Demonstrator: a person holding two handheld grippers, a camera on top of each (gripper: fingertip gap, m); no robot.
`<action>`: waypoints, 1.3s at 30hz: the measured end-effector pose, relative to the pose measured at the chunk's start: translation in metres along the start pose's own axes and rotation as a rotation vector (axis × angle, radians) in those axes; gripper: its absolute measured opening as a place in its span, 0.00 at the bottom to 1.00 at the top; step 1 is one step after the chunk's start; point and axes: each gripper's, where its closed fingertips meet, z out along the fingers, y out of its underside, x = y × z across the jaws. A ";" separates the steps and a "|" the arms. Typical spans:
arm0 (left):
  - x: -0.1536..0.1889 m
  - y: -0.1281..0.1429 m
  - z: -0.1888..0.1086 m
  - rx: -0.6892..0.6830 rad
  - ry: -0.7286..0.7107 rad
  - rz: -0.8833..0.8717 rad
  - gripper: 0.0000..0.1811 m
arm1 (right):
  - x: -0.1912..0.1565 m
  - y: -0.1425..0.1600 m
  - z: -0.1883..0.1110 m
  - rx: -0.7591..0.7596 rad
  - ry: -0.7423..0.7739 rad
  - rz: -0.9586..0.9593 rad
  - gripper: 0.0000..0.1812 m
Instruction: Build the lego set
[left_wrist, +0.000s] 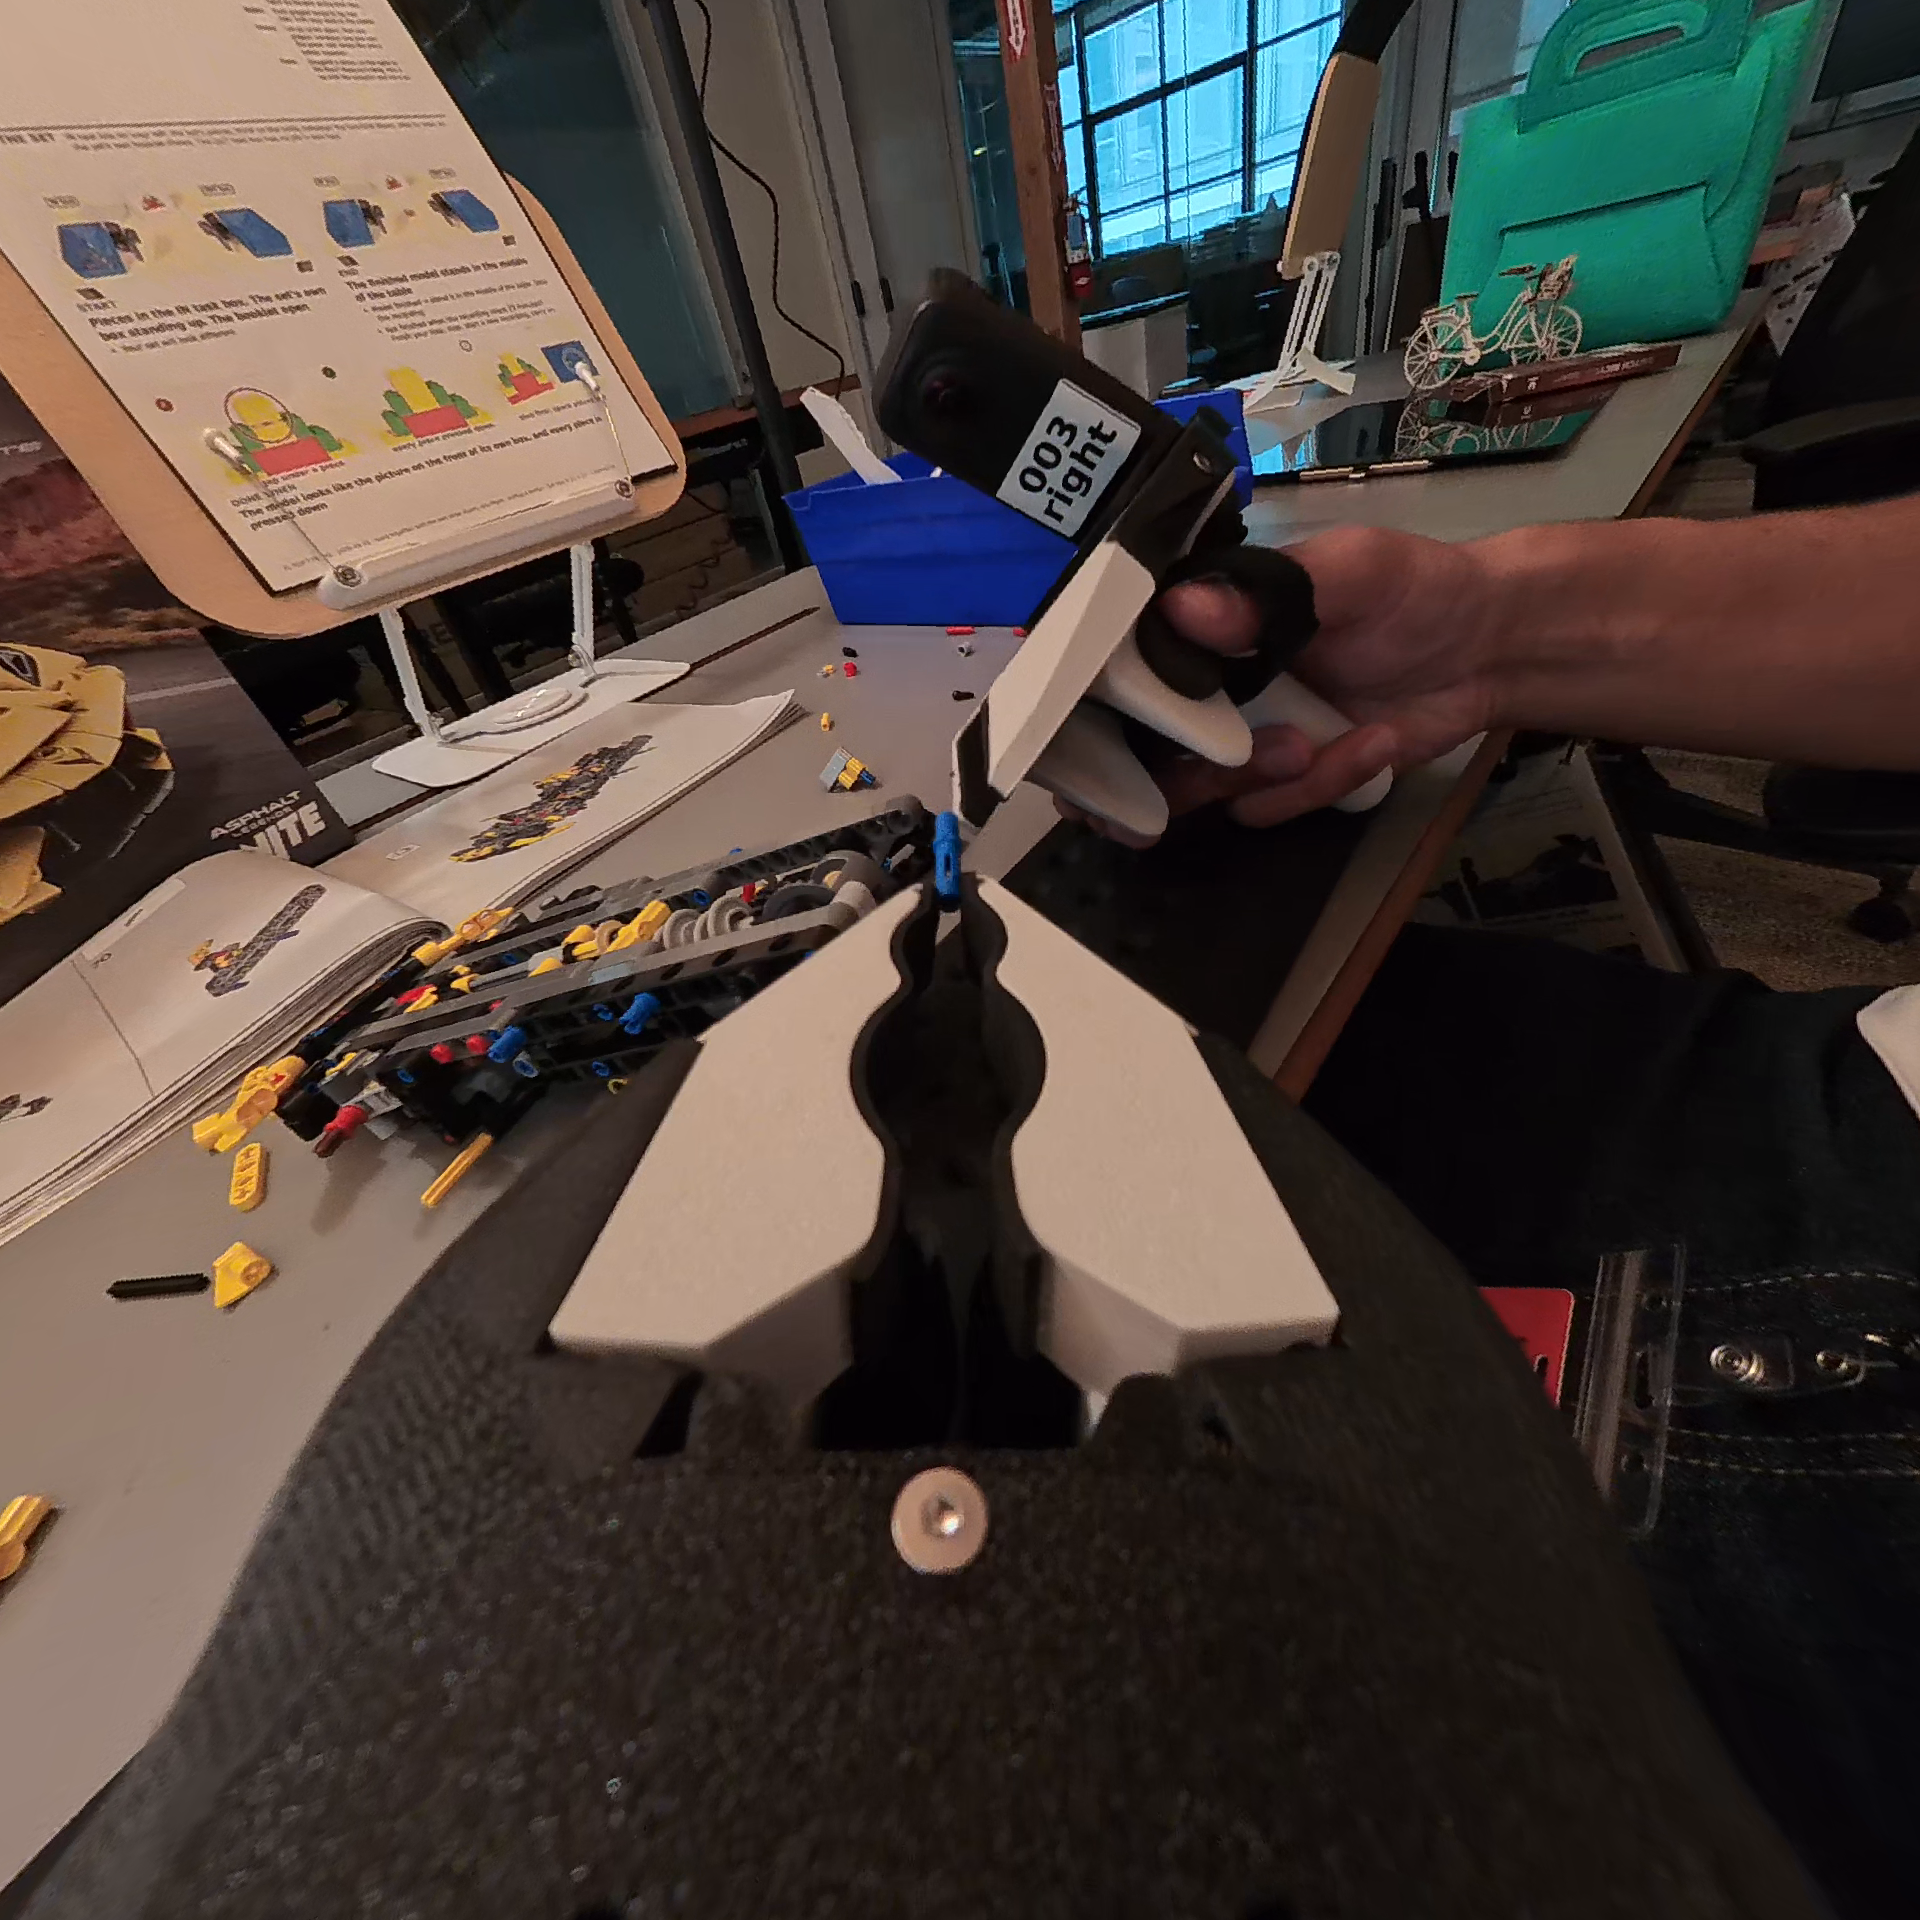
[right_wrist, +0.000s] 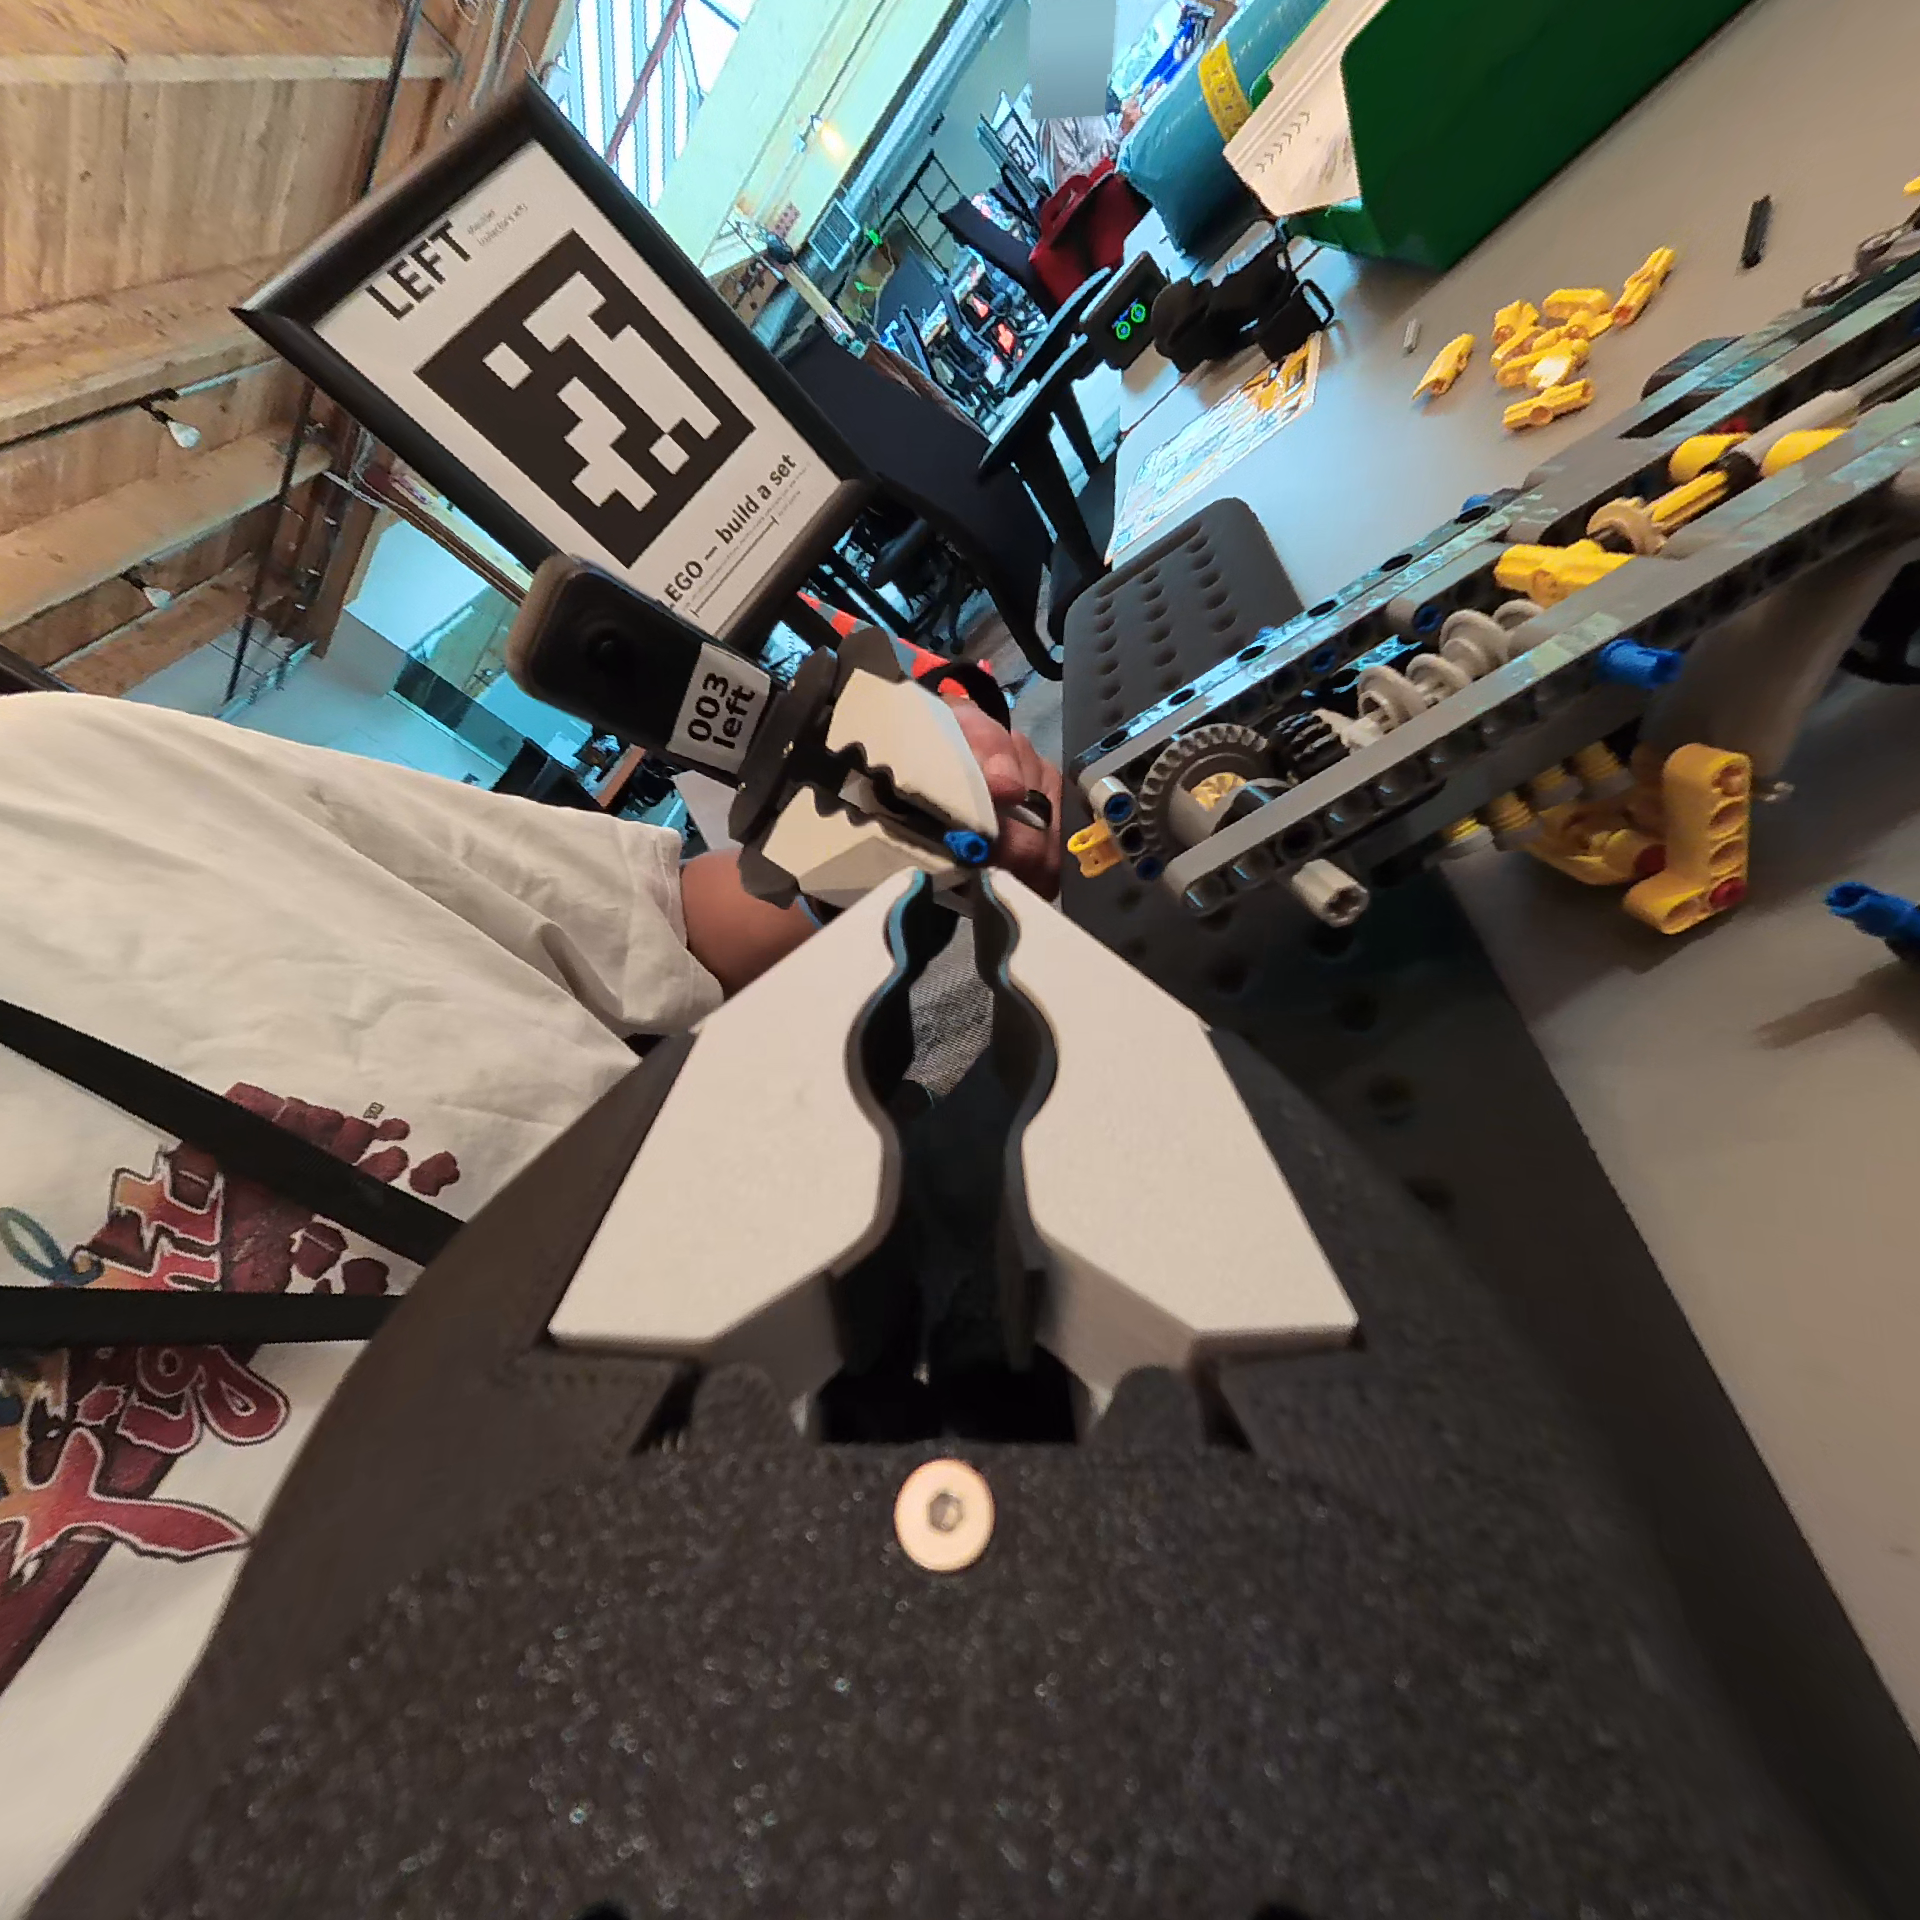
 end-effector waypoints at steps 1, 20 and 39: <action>0.000 0.000 0.000 -0.001 -0.001 0.005 0.03 | 0.000 0.000 0.000 0.003 -0.004 0.003 0.03; 0.001 0.000 0.000 -0.002 -0.001 0.013 0.02 | 0.000 0.001 0.001 -0.007 -0.006 0.007 0.04; -0.001 0.000 0.024 -0.262 0.043 0.537 0.02 | 0.010 -0.001 -0.023 0.080 0.312 -0.245 0.09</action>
